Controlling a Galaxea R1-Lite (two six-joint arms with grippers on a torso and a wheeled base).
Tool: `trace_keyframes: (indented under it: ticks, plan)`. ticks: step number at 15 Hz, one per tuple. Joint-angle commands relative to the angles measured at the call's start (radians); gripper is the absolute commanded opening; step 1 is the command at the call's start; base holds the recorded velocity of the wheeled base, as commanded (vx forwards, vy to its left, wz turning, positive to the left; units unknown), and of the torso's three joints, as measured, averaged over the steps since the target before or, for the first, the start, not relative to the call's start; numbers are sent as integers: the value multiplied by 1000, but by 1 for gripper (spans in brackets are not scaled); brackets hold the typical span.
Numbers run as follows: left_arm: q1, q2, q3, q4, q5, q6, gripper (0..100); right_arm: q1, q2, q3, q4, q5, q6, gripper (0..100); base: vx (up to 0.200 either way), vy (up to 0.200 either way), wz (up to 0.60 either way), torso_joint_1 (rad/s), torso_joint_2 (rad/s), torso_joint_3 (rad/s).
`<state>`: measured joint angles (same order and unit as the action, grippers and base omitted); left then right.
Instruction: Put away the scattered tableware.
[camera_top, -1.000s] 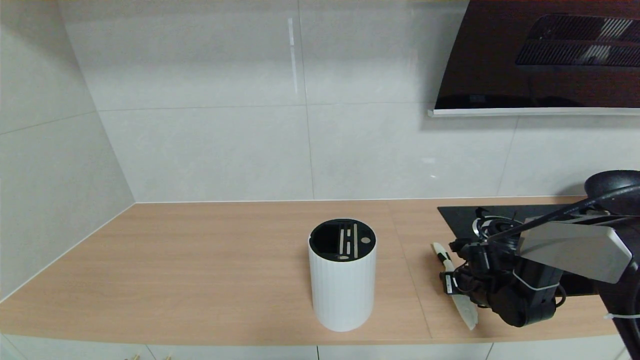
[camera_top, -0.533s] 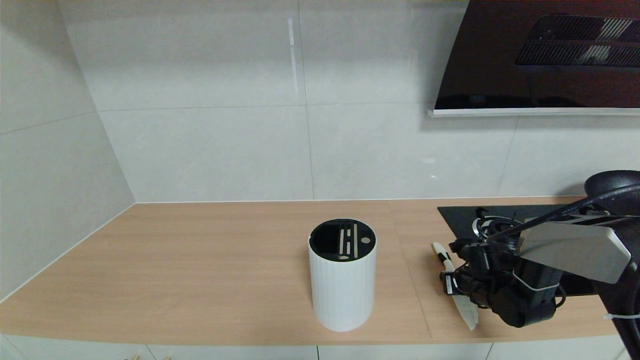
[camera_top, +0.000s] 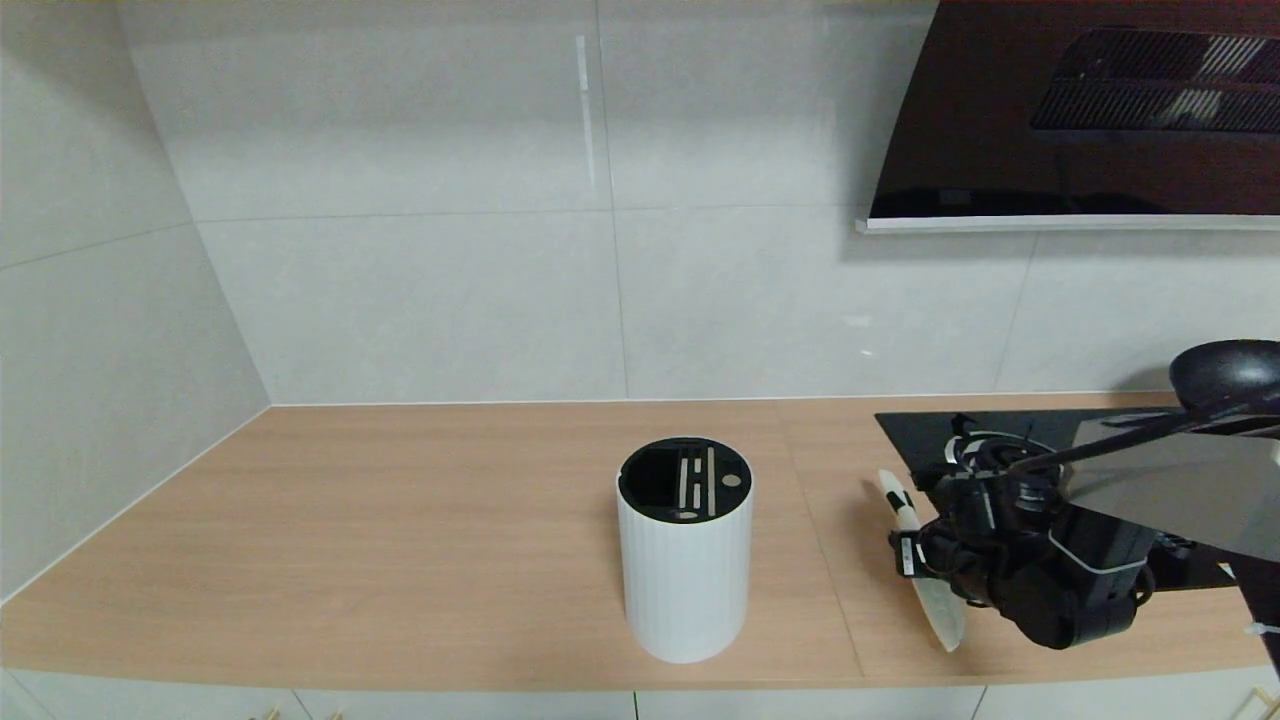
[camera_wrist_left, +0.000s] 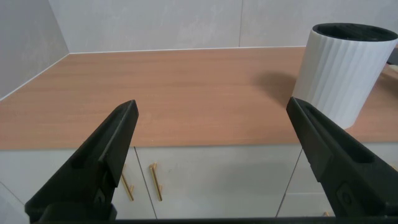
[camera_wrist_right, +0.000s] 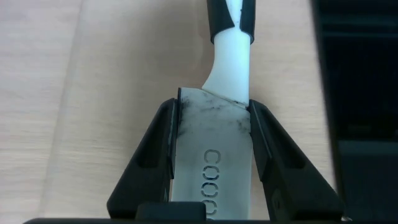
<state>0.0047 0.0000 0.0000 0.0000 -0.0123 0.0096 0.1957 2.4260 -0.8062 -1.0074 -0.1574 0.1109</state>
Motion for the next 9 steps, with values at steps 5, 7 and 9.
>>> trace_keyframes:
  ticks: [5,7,9]
  plan:
    - [1,0,0,0,0,9,100,24,-245,94,1,1,6,0,0,0,0,0,0,0]
    - [0,0,-23,-49,-6,0,100,31,-321,128,-3,1,-2,0,0,0,0,0,0,0]
    - [-2,6,-104,-34,-44,-34,100,40,-410,160,-3,16,-13,0,0,0,0,0,0,0]
